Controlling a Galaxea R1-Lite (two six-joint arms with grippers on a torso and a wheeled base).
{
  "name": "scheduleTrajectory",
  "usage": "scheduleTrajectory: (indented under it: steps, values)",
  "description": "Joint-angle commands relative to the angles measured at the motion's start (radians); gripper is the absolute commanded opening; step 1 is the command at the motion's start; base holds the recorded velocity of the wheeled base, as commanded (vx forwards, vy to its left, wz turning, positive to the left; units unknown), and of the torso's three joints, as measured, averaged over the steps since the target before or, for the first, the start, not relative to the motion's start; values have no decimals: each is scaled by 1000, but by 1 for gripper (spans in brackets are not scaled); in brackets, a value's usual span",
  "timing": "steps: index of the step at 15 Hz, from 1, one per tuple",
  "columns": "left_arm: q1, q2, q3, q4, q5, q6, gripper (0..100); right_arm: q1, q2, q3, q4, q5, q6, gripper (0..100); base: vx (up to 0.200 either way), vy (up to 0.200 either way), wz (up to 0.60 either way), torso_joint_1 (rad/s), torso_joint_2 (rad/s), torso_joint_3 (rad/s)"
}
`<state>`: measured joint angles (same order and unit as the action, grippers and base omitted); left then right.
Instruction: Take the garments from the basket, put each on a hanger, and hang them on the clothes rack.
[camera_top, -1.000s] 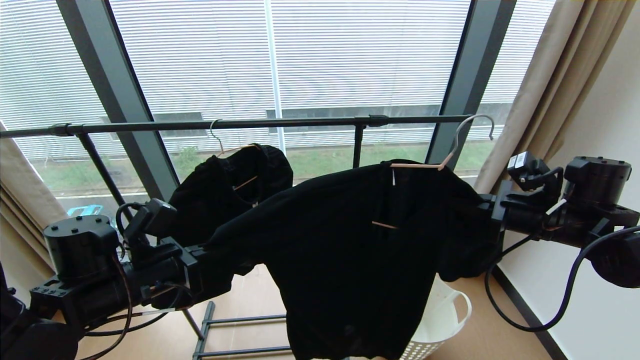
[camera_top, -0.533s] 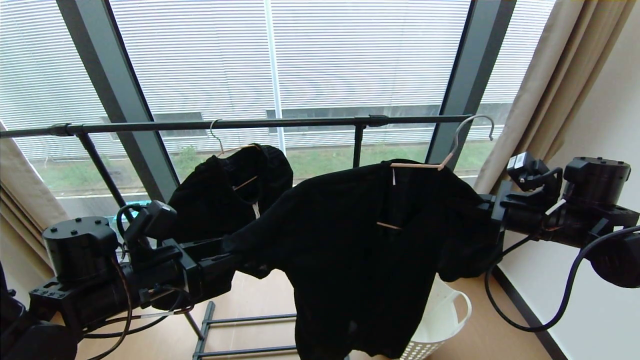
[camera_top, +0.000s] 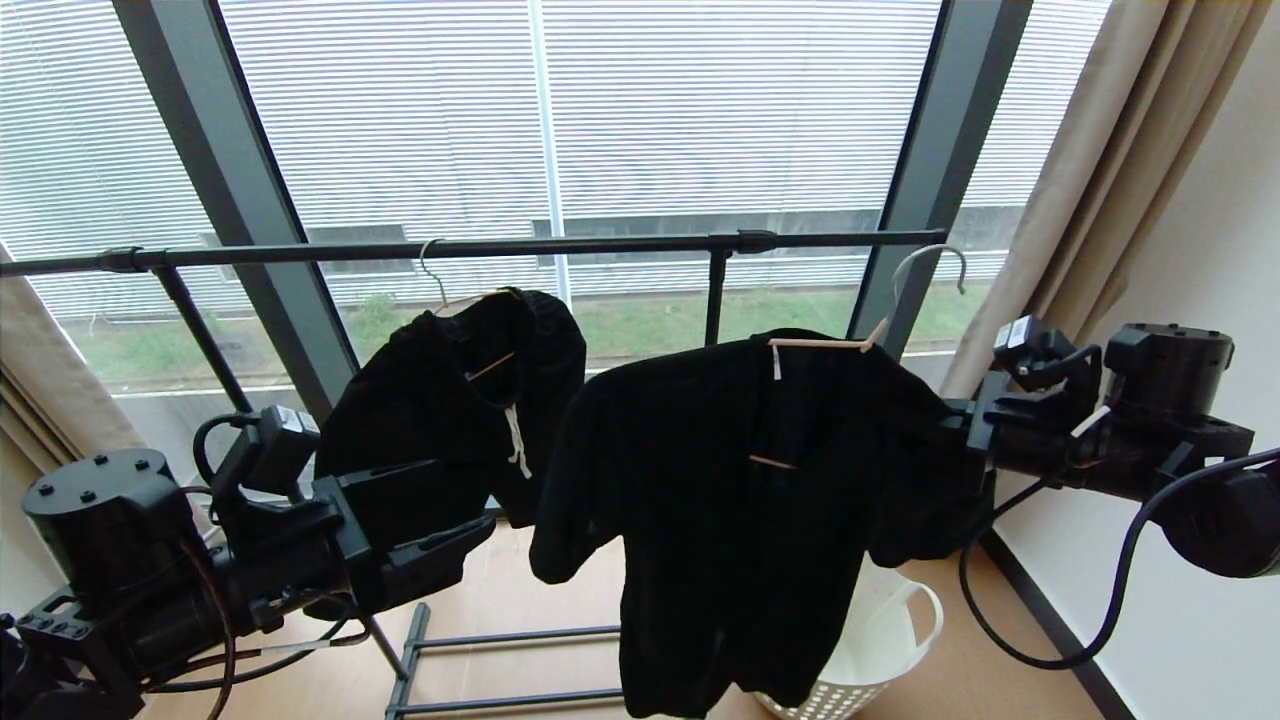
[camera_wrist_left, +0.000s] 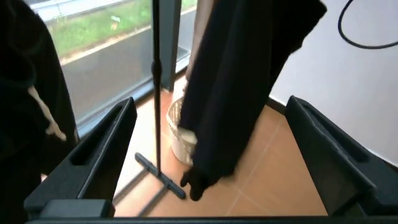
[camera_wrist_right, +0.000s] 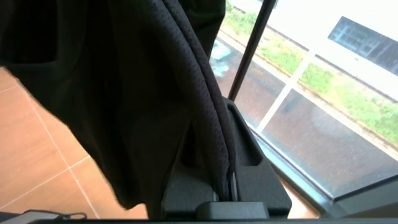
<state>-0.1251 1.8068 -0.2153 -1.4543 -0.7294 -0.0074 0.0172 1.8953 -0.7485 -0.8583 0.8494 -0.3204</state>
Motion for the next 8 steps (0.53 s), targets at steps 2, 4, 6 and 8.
scheduleTrajectory:
  steps: [2,4,6,8]
  values:
    - [-27,-142,-72,229,33,-6,100,43,39,15,1,-1,-25,0,0,0,0,0,0,0]
    - [-99,-290,-171,557,174,-5,100,101,54,35,1,-3,-42,0,0,0,0,0,0,0]
    - [-146,-420,-246,798,214,-3,100,152,76,44,2,-6,-48,0,0,0,0,0,0,0]
    - [-172,-454,-315,908,214,9,100,179,88,57,4,-9,-72,0,0,0,0,0,0,0]
